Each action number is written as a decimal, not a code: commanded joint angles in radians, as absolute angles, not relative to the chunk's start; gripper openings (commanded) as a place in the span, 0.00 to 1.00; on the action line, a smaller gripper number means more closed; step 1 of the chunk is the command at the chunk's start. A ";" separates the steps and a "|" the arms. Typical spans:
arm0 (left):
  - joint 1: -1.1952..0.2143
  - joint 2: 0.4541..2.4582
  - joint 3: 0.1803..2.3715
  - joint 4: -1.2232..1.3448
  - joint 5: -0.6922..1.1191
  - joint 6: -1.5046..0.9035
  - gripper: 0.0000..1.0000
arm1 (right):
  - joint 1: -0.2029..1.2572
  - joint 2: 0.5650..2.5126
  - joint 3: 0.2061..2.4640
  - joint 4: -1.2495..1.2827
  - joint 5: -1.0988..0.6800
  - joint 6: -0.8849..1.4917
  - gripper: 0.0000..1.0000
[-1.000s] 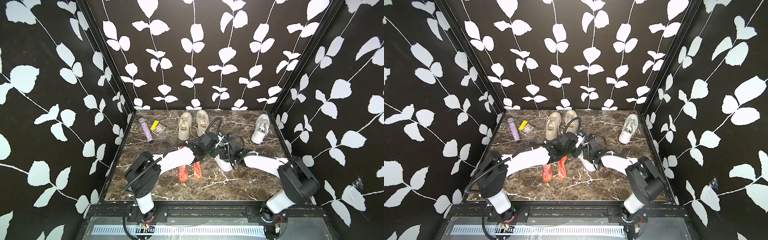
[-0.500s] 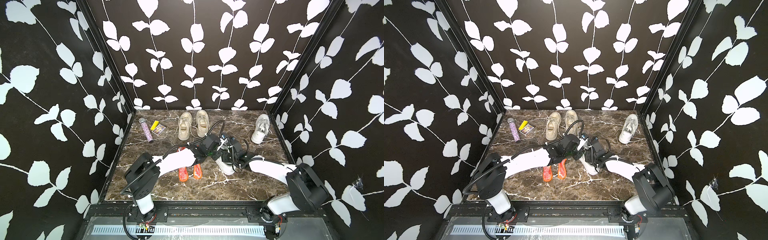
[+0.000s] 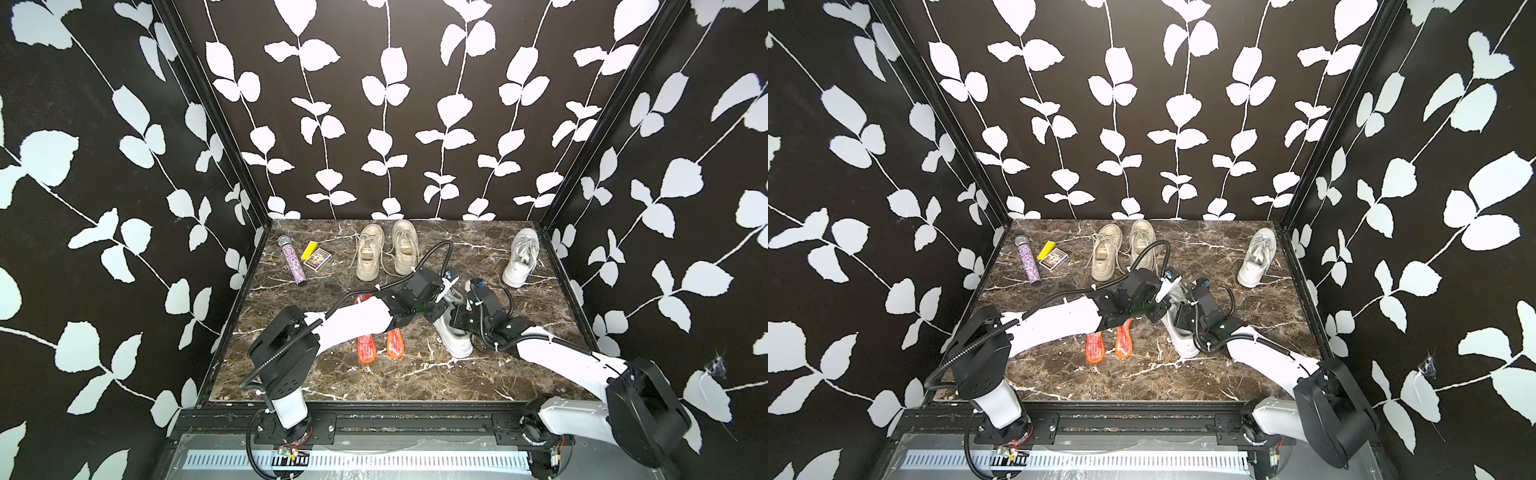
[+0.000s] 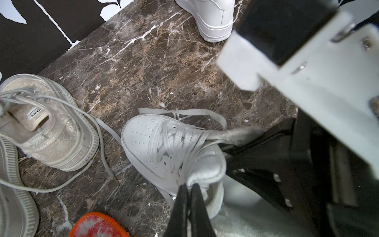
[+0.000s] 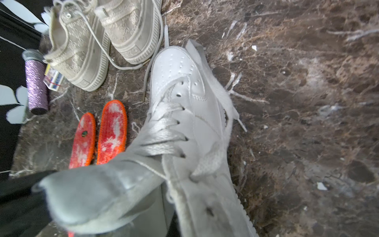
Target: Remove the insole from the shoe
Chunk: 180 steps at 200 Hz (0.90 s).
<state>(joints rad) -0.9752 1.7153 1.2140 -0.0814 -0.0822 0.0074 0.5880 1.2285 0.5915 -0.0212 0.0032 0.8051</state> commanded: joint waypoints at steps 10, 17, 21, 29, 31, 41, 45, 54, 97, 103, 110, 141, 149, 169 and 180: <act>-0.965 1.717 1.262 -0.118 -0.093 0.007 0.00 | 0.578 1.152 0.538 0.119 0.011 0.925 0.00; -0.968 1.721 1.265 -0.124 -0.089 0.005 0.00 | 0.578 1.143 0.528 0.133 0.013 0.941 0.00; -0.970 1.722 1.268 -0.127 -0.088 0.004 0.02 | 0.578 1.139 0.523 0.140 0.015 0.947 0.00; -0.978 1.722 1.271 -0.134 -0.092 0.003 0.06 | 0.578 1.132 0.514 0.150 0.024 0.958 0.00; -0.980 1.723 1.271 -0.137 -0.092 0.002 0.07 | 0.578 1.131 0.512 0.151 0.025 0.958 0.00; -0.995 1.717 1.270 -0.145 -0.098 0.000 0.15 | 0.578 1.125 0.505 0.152 0.040 0.965 0.00; -1.002 1.713 1.268 -0.148 -0.102 -0.003 0.18 | 0.578 1.123 0.503 0.150 0.044 0.967 0.00; -1.014 1.701 1.260 -0.149 -0.101 -0.015 0.23 | 0.578 1.120 0.496 0.151 0.054 0.972 0.00; -1.035 1.643 1.158 -0.088 -0.007 -0.166 0.43 | 0.583 1.117 0.471 0.197 0.051 0.997 0.00; -1.041 1.644 1.145 -0.079 0.000 -0.186 0.45 | 0.584 1.116 0.469 0.202 0.049 1.000 0.00; -1.045 1.648 1.136 -0.070 0.003 -0.207 0.47 | 0.586 1.116 0.466 0.210 0.050 1.002 0.00; -1.047 1.675 1.113 -0.031 0.009 -0.290 0.52 | 0.592 1.115 0.466 0.229 0.047 0.999 0.00; -1.046 1.679 1.109 -0.017 -0.006 -0.303 0.54 | 0.592 1.114 0.467 0.230 0.045 0.997 0.00; -1.046 1.695 1.117 -0.004 -0.025 -0.319 0.57 | 0.597 1.108 0.465 0.230 0.046 0.998 0.00; -1.046 1.710 1.134 -0.008 -0.024 -0.322 0.57 | 0.600 1.104 0.461 0.229 0.044 0.999 0.00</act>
